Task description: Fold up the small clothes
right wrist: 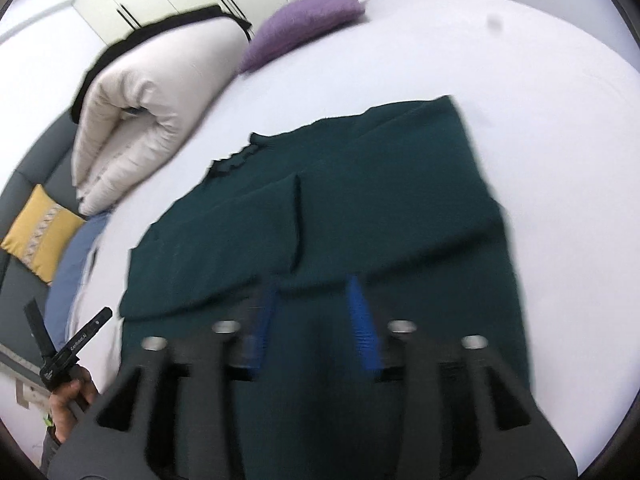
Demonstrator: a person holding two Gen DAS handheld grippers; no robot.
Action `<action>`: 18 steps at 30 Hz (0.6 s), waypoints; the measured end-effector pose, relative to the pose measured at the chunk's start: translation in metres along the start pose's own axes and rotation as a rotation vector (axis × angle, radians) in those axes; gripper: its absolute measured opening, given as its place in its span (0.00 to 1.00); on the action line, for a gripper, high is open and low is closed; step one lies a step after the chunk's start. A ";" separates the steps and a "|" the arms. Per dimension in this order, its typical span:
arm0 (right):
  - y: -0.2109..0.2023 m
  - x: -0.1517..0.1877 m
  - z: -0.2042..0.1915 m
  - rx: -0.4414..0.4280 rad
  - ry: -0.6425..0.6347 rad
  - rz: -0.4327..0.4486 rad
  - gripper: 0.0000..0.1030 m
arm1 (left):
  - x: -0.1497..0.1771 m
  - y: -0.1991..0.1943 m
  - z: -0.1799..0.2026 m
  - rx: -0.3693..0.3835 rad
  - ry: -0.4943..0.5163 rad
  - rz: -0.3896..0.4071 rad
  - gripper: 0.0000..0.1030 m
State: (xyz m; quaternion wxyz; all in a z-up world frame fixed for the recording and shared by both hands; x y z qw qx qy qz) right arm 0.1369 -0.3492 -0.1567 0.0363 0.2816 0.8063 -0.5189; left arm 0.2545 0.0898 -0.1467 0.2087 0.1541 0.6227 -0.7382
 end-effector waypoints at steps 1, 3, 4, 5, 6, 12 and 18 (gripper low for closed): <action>-0.014 0.014 0.003 -0.011 -0.003 0.012 0.57 | 0.013 -0.009 -0.007 0.041 -0.021 -0.021 0.52; -0.035 0.040 0.008 -0.024 -0.010 0.018 0.60 | 0.040 -0.025 -0.015 0.108 -0.036 -0.055 0.53; -0.044 0.054 0.011 -0.025 -0.010 0.009 0.60 | 0.052 -0.031 -0.017 0.133 -0.040 -0.072 0.53; -0.052 0.068 0.016 -0.028 -0.009 -0.001 0.60 | 0.064 -0.037 -0.019 0.158 -0.045 -0.087 0.54; -0.061 0.085 0.021 -0.028 -0.008 -0.009 0.60 | 0.079 -0.043 -0.022 0.180 -0.055 -0.102 0.54; -0.101 0.151 0.061 -0.029 0.062 -0.027 0.60 | 0.160 -0.065 -0.022 0.242 -0.052 -0.222 0.55; -0.133 0.191 0.099 -0.038 0.123 -0.017 0.60 | 0.194 -0.076 -0.019 0.284 -0.033 -0.269 0.55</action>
Point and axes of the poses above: each gripper's, at about its wrist camera, not at the fingertips, and y roughly the way its jaws point, z to its right, x to its underside, the point moved 6 cm from there along y, roughly the way its jaws point, and after that the axes turned 10 degrees about -z, right-handed, at the moved point
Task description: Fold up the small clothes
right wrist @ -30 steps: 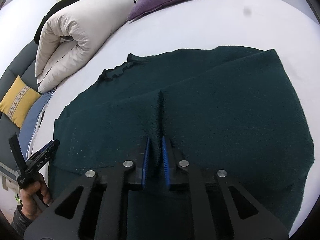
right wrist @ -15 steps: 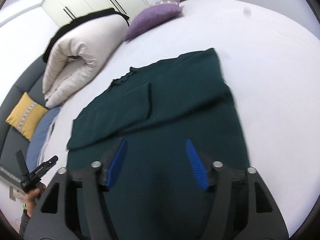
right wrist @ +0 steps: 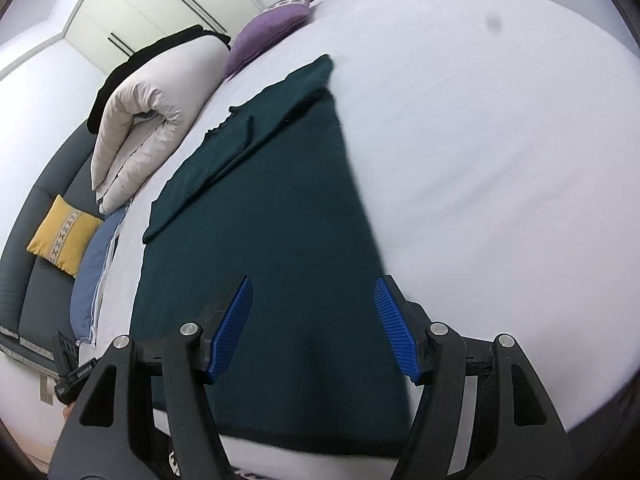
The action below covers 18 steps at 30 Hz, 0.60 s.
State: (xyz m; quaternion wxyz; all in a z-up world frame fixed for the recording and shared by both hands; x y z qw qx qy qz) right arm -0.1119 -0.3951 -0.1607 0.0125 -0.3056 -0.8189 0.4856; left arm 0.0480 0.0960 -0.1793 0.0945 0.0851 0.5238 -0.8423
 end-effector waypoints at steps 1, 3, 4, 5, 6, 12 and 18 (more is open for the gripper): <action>-0.004 0.005 0.005 -0.003 0.007 -0.001 0.60 | 0.003 0.000 0.000 0.007 0.000 -0.007 0.55; -0.010 0.011 0.014 -0.017 0.026 -0.003 0.60 | 0.007 0.001 -0.002 0.032 -0.005 -0.031 0.53; -0.012 0.014 0.019 -0.025 0.039 -0.009 0.60 | 0.008 0.000 -0.004 0.041 -0.007 -0.045 0.53; -0.013 0.018 0.024 -0.032 0.050 -0.018 0.60 | 0.010 0.001 -0.004 0.046 -0.005 -0.058 0.52; -0.014 0.021 0.028 -0.039 0.058 -0.028 0.60 | 0.012 0.002 -0.003 0.052 -0.001 -0.074 0.52; -0.022 0.041 0.044 -0.076 0.086 -0.069 0.60 | 0.023 0.003 -0.001 0.103 -0.004 -0.123 0.50; -0.028 0.041 0.051 -0.123 0.124 -0.091 0.60 | 0.021 0.004 -0.014 0.214 -0.095 -0.150 0.40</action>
Point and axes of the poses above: each gripper's, at about its wrist camera, not at the fingertips, and y roughly the way its jaws point, z to its right, x to its underside, the point moved 6 cm from there along y, roughly the way its jaws point, and after that the axes turned 10 degrees about -z, right-handed, at the moved point
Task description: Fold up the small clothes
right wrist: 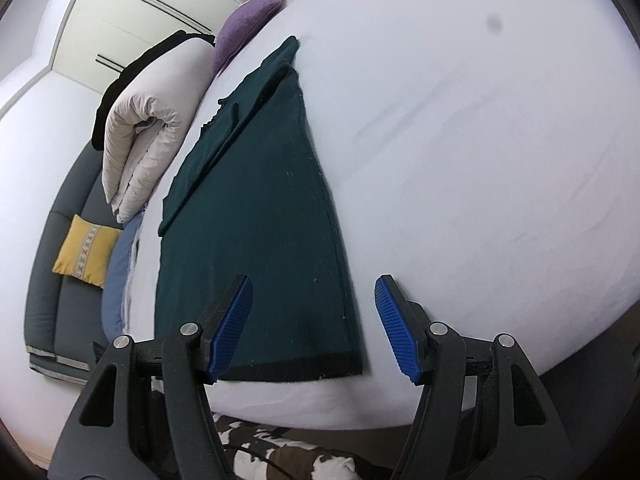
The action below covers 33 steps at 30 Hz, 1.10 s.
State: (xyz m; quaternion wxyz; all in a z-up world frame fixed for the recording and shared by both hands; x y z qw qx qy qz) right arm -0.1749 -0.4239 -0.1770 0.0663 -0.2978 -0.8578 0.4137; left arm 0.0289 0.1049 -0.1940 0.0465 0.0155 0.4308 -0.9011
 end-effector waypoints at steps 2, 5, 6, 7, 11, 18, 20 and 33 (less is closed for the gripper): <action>0.000 0.000 0.000 -0.011 0.006 -0.006 0.60 | 0.001 0.000 -0.004 0.021 -0.015 -0.006 0.37; 0.000 0.002 0.001 -0.028 0.013 -0.019 0.60 | 0.003 0.001 -0.005 0.049 -0.026 -0.023 0.37; -0.001 0.003 0.001 -0.032 0.015 -0.023 0.60 | 0.004 0.000 -0.006 0.057 -0.031 -0.026 0.37; -0.002 0.003 0.001 -0.035 0.017 -0.027 0.60 | 0.004 0.000 -0.007 0.066 -0.041 -0.026 0.37; -0.007 0.006 0.002 -0.025 0.018 -0.032 0.60 | 0.006 0.000 -0.009 0.097 -0.065 -0.029 0.38; -0.023 0.005 0.018 0.002 0.050 -0.026 0.60 | 0.009 0.004 -0.008 0.055 -0.039 -0.042 0.16; -0.023 0.005 0.022 -0.005 0.068 -0.034 0.60 | 0.009 0.007 -0.009 0.046 -0.042 -0.045 0.10; 0.019 0.006 0.004 -0.039 0.046 -0.186 0.53 | 0.014 0.002 -0.010 0.047 -0.035 -0.034 0.08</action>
Point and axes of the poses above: each gripper's, at about its wrist camera, not at the fingertips, and y roughly the way its jaws point, z to its right, x to its underside, the point moved 6 cm from there along y, roughly the way its jaws point, and after that the axes turned 10 degrees about -z, right-handed, at the moved point
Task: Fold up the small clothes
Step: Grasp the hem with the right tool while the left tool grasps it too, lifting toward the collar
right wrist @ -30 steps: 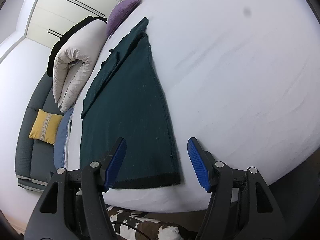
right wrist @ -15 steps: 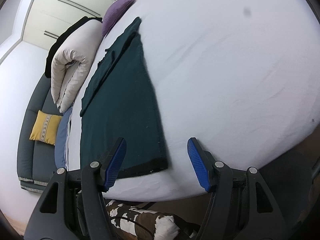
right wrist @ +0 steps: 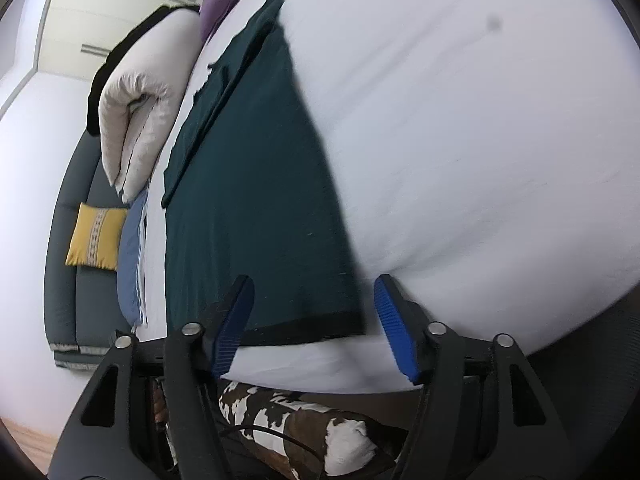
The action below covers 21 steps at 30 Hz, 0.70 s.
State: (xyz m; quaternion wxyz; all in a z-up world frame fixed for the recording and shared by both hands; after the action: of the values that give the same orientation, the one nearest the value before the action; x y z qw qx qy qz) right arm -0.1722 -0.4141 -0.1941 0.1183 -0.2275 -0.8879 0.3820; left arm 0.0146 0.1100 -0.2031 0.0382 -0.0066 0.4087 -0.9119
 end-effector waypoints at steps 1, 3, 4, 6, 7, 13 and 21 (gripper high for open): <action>0.003 0.000 -0.001 -0.008 0.004 -0.002 0.50 | 0.000 0.000 0.000 0.000 0.001 0.001 0.07; 0.009 0.000 -0.001 -0.020 0.013 -0.011 0.28 | 0.001 -0.001 0.002 -0.001 0.005 0.003 0.07; 0.011 0.001 -0.001 -0.015 0.016 -0.015 0.22 | 0.001 -0.002 0.002 0.000 0.007 0.004 0.07; 0.013 0.002 0.000 -0.024 0.021 -0.010 0.09 | 0.001 -0.003 0.003 0.000 0.011 0.008 0.07; 0.013 0.003 -0.001 -0.032 0.019 -0.004 0.08 | 0.001 -0.004 0.003 0.002 0.009 0.010 0.07; 0.005 -0.001 -0.016 -0.058 -0.009 0.042 0.05 | 0.002 -0.012 0.012 0.024 0.031 0.036 0.06; -0.014 -0.014 -0.054 -0.095 -0.069 0.089 0.05 | -0.001 -0.023 0.019 0.082 0.033 0.082 0.06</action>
State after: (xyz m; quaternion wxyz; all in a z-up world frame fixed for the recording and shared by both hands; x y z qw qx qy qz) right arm -0.1442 -0.3960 -0.1474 0.0594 -0.2588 -0.8976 0.3518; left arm 0.0153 0.1111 -0.1731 0.0688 0.0267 0.3715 -0.9255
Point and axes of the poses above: each gripper's, at about its wrist camera, not at the fingertips, and y roughly the way its jaws point, z to its right, x to its underside, the point moved 6 cm from there along y, roughly the way its jaws point, and after that the axes turned 10 degrees about -z, right-handed, at the moved point
